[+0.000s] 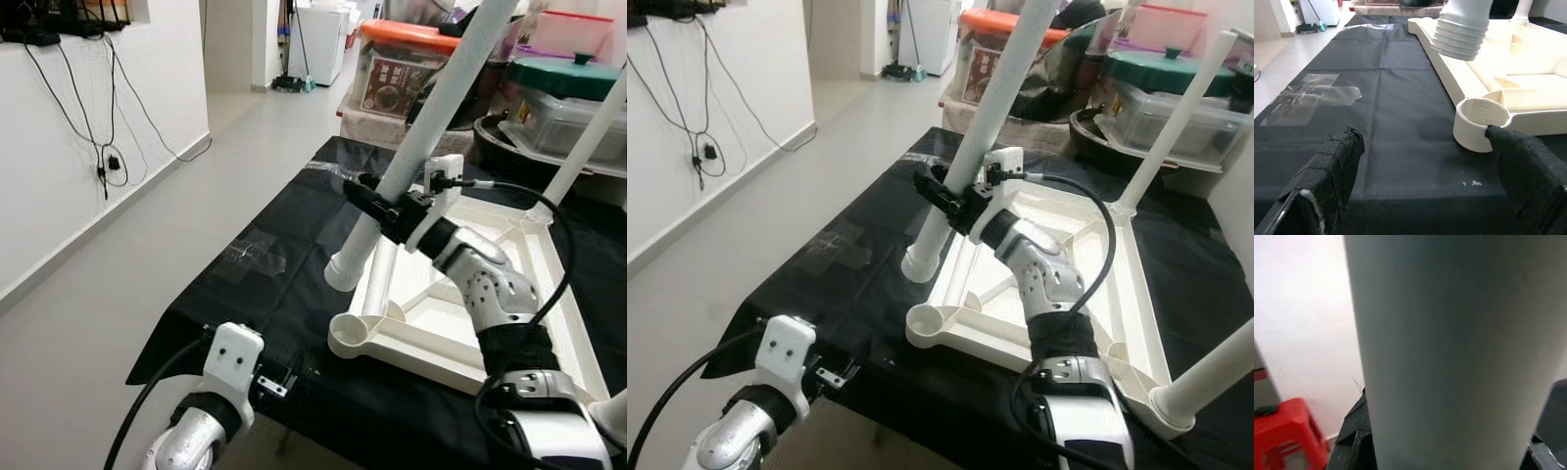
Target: Building children table
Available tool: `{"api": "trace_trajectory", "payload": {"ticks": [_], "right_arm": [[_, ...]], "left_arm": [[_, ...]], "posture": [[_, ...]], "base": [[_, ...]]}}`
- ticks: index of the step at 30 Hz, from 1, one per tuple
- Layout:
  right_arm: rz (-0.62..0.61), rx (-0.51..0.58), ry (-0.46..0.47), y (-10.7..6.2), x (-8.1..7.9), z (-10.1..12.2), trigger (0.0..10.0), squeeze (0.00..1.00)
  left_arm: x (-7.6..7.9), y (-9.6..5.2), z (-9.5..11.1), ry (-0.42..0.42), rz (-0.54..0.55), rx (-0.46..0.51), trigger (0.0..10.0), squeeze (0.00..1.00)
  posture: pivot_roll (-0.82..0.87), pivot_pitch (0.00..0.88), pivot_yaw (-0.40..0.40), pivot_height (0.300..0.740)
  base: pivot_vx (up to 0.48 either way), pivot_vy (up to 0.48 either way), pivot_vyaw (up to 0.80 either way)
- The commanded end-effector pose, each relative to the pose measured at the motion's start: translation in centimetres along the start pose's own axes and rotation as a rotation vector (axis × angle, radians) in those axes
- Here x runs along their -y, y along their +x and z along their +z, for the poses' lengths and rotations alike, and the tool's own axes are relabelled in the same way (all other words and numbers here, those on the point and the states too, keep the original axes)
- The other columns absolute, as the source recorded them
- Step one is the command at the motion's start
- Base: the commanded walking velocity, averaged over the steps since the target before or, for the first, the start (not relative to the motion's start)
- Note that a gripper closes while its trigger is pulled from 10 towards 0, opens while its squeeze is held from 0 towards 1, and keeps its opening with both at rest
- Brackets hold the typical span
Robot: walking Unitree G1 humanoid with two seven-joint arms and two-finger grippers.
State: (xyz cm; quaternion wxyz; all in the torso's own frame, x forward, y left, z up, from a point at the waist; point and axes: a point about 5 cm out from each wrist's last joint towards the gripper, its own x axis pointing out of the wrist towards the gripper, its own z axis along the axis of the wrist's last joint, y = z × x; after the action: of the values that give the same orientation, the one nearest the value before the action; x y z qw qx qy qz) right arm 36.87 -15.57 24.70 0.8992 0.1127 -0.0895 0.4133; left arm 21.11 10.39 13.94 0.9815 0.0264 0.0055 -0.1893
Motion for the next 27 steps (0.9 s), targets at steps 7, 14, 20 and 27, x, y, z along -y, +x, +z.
{"api": "trace_trajectory", "payload": {"ticks": [7,14,20,27], "right_arm": [[0.403,-0.104,-0.018,-0.9,-1.1,-0.3,10.0,0.00],[0.539,-0.176,-0.053,-0.8,-2.2,-1.4,10.0,0.00],[0.571,-0.206,-0.112,-0.1,-2.2,-1.7,10.0,0.00],[0.601,-0.216,-0.144,0.0,-1.7,-0.7,10.0,0.00]], "left_arm": [[2.4,-2.6,0.3,-0.114,-0.102,-0.059,10.0,0.00],[2.9,-4.1,0.7,-0.147,-0.116,-0.079,10.0,0.00],[3.2,-4.7,1.4,-0.136,-0.136,-0.086,10.0,0.00],[2.9,-4.7,1.9,-0.049,-0.173,-0.068,10.0,0.00]], "posture": [[0.25,0.118,-0.072,0.740],[0.26,0.164,-0.059,0.740],[0.26,0.203,-0.066,0.740],[0.26,0.217,-0.080,0.740]], "base": [[0.000,0.000,0.00],[0.000,0.000,0.00],[0.000,0.000,0.00],[0.000,0.000,0.00]]}}
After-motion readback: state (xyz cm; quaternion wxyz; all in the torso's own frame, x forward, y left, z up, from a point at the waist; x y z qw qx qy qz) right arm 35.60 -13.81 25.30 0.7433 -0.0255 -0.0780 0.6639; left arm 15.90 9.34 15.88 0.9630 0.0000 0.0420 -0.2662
